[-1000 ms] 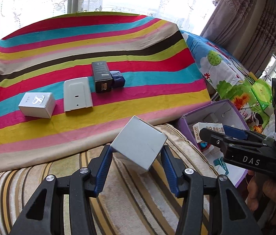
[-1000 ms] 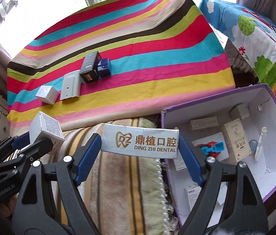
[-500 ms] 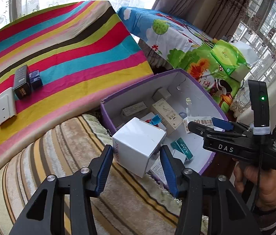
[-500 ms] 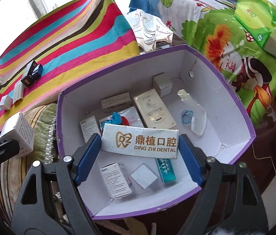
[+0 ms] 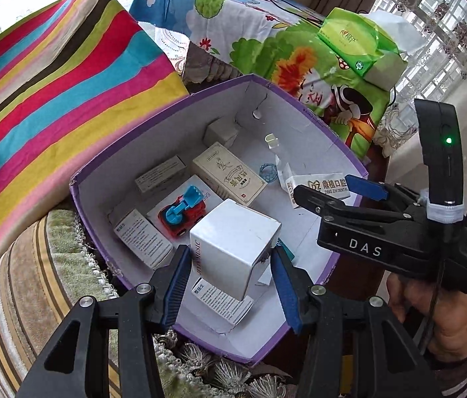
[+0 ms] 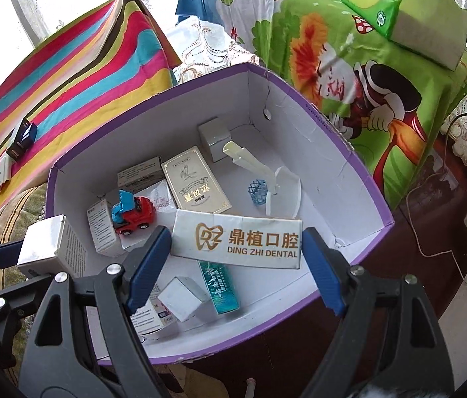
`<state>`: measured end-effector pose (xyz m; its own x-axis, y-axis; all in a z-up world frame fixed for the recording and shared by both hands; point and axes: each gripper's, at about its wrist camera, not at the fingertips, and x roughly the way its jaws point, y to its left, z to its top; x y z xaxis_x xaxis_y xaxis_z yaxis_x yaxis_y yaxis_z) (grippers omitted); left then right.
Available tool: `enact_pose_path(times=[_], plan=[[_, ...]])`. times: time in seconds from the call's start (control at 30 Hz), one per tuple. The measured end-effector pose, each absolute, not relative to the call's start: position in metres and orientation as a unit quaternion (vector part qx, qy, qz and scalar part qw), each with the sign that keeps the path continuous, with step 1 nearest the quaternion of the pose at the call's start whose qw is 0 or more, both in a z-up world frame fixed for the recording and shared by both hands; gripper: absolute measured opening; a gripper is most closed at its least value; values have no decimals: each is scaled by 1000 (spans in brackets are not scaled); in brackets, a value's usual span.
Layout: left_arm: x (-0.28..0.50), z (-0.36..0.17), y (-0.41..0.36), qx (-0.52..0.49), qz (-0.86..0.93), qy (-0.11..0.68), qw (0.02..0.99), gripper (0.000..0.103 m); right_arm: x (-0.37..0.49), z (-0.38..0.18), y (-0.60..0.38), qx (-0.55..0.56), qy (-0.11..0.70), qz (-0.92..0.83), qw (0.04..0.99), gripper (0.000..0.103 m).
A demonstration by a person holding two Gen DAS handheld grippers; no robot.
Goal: Organize rigid objects
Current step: 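Open the left tool to drop the cube box while the right tool releases the dental box, then move both tools back to the remaining items on the blanket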
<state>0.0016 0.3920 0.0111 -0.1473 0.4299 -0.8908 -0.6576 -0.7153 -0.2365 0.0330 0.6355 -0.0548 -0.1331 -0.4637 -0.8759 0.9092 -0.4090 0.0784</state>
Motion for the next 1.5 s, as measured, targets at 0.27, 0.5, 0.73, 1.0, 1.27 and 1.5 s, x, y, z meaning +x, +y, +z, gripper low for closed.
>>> enact_pose_path(times=[0.27,0.5,0.73,1.0,1.27,1.5], plan=[[-5,-2,403,-561,738,101,362,63,21,-64,637,460,251,-708,473,83],[-5,3,386,-565,737,77,362,63,17,-71,639,472,251,-705,467,87],[-8,10,362,-555,755,71,341,63,23,-70,638,474,253,-699,472,90],[-14,15,331,-543,785,67,290,63,46,-58,627,459,261,-689,496,90],[-27,25,277,-518,824,33,226,63,87,-43,608,437,279,-667,535,90],[-37,28,231,-506,846,7,165,64,121,-36,594,422,297,-648,560,90]])
